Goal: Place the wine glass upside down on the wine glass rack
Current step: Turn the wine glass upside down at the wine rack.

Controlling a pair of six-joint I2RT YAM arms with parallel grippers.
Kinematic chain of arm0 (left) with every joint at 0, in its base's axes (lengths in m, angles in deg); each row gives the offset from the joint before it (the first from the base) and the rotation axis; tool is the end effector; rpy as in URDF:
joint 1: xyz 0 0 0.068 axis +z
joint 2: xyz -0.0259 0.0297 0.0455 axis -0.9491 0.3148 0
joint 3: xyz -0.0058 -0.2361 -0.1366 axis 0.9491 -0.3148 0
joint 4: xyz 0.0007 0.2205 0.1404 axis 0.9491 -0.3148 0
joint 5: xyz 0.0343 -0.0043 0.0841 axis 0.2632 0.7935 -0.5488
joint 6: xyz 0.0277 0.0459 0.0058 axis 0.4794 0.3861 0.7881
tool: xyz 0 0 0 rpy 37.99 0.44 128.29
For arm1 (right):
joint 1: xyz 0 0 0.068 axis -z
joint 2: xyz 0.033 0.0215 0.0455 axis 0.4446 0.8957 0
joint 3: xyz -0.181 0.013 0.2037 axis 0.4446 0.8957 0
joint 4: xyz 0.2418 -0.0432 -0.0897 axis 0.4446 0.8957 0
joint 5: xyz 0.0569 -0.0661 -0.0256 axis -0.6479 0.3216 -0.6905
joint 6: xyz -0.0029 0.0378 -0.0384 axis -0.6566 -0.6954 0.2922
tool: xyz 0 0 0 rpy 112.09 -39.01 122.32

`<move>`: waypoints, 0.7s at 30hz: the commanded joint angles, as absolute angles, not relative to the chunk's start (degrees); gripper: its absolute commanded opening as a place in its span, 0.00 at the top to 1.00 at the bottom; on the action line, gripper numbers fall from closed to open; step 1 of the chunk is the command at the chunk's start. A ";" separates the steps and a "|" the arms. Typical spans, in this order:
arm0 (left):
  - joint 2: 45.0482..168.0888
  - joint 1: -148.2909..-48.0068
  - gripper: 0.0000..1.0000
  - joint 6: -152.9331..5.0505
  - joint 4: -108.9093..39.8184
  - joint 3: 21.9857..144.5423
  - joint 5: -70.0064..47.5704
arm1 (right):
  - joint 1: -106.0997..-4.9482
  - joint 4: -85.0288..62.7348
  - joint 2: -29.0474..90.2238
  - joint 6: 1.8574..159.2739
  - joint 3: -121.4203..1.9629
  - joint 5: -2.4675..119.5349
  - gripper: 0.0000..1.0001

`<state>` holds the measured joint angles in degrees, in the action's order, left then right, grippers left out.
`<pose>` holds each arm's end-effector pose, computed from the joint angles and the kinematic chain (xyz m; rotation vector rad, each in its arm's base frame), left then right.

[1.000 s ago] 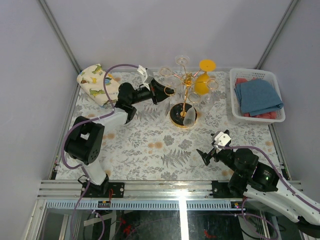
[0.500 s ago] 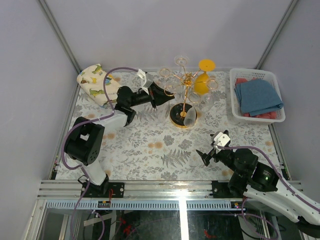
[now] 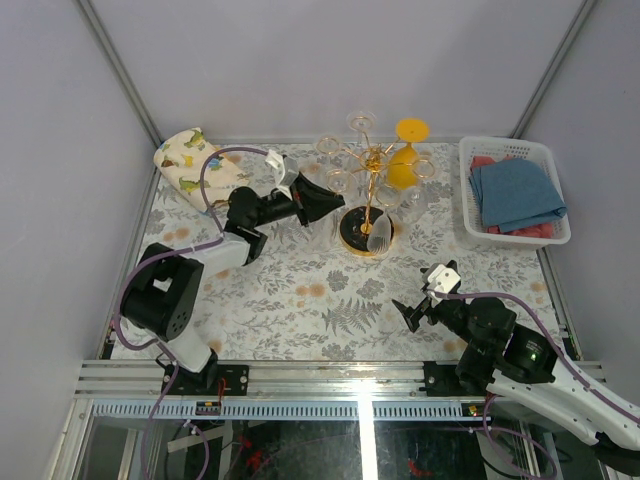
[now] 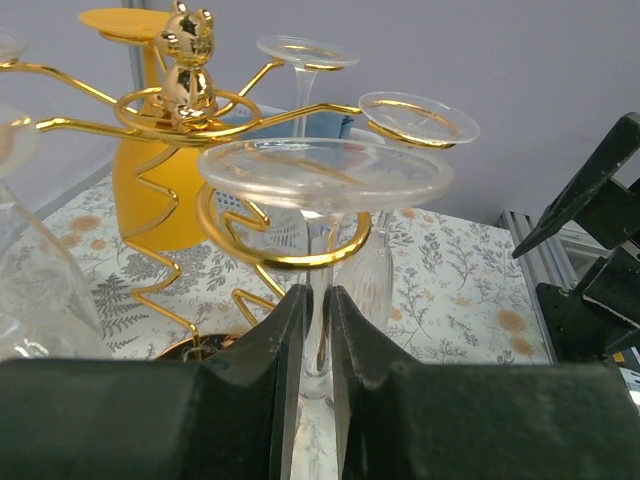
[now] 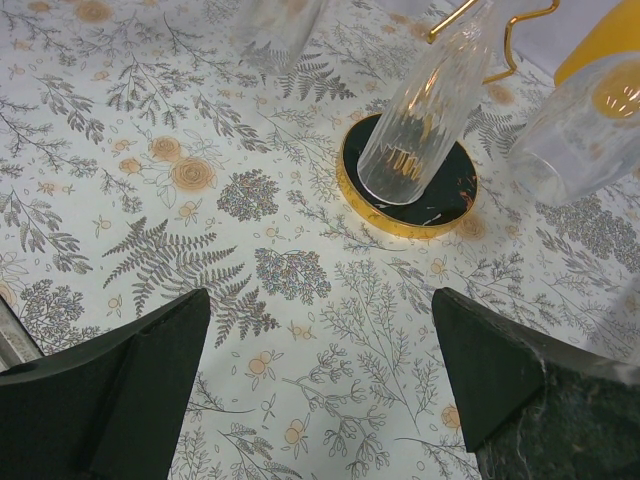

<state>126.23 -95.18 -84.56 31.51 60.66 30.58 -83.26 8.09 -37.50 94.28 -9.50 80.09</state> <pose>0.3074 -0.1637 0.2811 0.8286 1.1534 -1.1785 0.0601 0.0764 0.2700 -0.7460 1.5458 0.4441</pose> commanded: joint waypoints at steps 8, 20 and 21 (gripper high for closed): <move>123.37 -95.41 0.78 -81.99 30.72 58.41 24.06 | -83.12 4.93 -37.05 95.03 -9.60 79.20 0.01; 111.70 -94.77 0.71 -81.56 21.71 49.98 14.34 | -83.09 5.26 -37.33 94.67 -10.72 83.77 0.01; 109.50 -94.74 0.70 -81.93 19.83 48.73 12.72 | -83.15 5.24 -37.31 94.53 -10.92 84.90 0.01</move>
<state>116.79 -95.20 -82.83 24.47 52.46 20.40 -83.26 8.09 -37.50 94.41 -9.50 80.76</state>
